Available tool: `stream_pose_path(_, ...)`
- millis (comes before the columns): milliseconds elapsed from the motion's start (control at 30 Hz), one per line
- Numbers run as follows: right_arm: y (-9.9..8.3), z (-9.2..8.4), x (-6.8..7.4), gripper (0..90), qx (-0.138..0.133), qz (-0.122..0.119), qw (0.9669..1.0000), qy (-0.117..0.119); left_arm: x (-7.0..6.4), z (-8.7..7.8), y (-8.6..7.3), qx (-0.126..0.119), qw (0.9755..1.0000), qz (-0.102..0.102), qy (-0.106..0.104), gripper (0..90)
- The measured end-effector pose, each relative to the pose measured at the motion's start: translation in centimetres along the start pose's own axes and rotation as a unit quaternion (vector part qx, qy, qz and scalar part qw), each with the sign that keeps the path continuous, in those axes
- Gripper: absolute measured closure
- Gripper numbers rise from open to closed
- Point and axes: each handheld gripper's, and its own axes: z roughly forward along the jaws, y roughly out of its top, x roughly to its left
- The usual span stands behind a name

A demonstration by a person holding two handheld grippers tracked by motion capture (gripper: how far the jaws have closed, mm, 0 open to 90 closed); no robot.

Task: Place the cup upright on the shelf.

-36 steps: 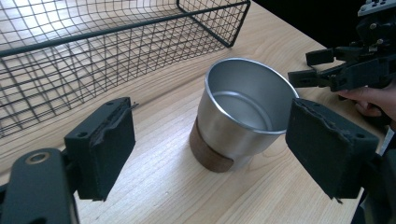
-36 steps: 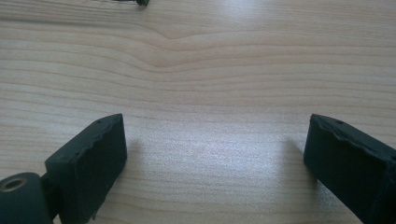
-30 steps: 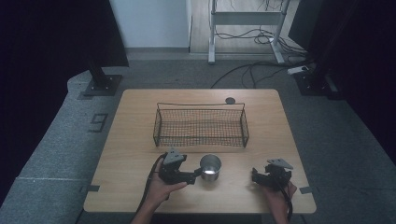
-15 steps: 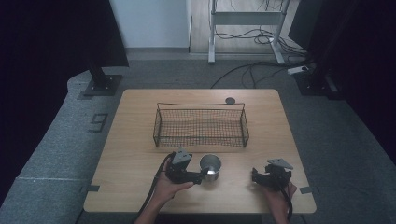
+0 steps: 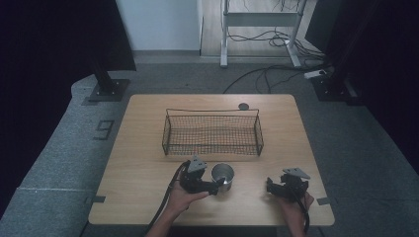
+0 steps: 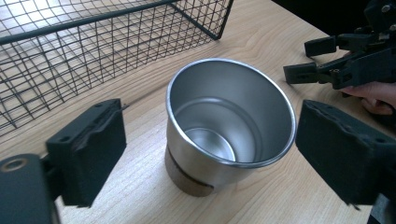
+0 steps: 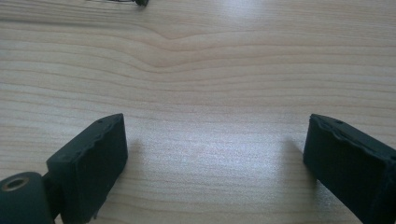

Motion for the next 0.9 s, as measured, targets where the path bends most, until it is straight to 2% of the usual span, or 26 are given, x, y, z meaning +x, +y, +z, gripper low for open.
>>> stream_pose_path(267,0.0,0.0,0.0,6.3,0.0,0.0,1.0,0.0,-0.7,0.9,0.4,0.011,0.9998,0.011,-0.009,3.8)
stream_pose_path(700,0.0,0.0,0.0,6.3,0.0,0.0,1.0,0.0,-1.0,3.1,0.7,0.038,0.999,0.019,0.011,2.3)
stream_pose_path(900,0.0,0.0,0.0,6.3,0.0,-0.001,1.0,0.0,-1.0,3.9,0.8,0.043,0.9986,0.022,0.02,2.4)
